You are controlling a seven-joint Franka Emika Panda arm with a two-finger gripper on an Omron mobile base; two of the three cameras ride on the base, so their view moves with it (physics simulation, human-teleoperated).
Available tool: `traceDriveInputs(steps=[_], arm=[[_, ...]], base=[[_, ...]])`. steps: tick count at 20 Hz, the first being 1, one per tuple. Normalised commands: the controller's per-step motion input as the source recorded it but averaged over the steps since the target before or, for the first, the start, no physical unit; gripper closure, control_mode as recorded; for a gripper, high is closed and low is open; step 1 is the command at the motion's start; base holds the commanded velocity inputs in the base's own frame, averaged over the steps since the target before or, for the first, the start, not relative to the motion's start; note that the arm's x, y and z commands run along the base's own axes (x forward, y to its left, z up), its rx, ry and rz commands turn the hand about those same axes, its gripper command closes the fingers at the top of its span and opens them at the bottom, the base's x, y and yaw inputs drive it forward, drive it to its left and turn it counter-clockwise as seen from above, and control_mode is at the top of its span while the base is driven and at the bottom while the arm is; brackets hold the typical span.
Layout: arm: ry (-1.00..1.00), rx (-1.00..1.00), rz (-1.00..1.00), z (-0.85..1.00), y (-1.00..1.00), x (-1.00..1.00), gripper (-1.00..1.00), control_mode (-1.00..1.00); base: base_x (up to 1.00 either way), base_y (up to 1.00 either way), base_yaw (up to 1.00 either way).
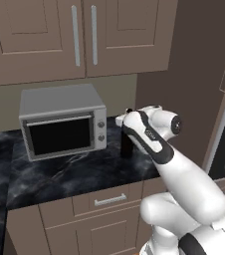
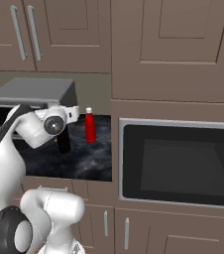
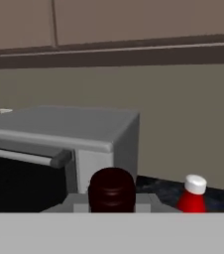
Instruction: Move the drinks to the dining counter.
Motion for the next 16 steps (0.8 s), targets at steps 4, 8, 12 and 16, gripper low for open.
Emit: traceDriveInputs(steps=[4, 8, 12, 16], arm=[[0.02, -0.01, -0.1, 0.57, 0.0, -0.32, 1.0, -1.0], [0.0, 0.0, -0.06, 0.43, -0.09, -0.41, 1.0, -1.0], [0.0, 0.0, -0.05, 0.33, -0.19, -0.41, 1.0, -1.0], [0.0, 0.0, -0.05, 0.36, -0.22, -0.39, 1.0, -1.0]], base=[[0.0, 0.0, 0.0], [0.0, 0.0, 0.0], [0.0, 0.0, 0.0], [0.0, 0.0, 0.0]])
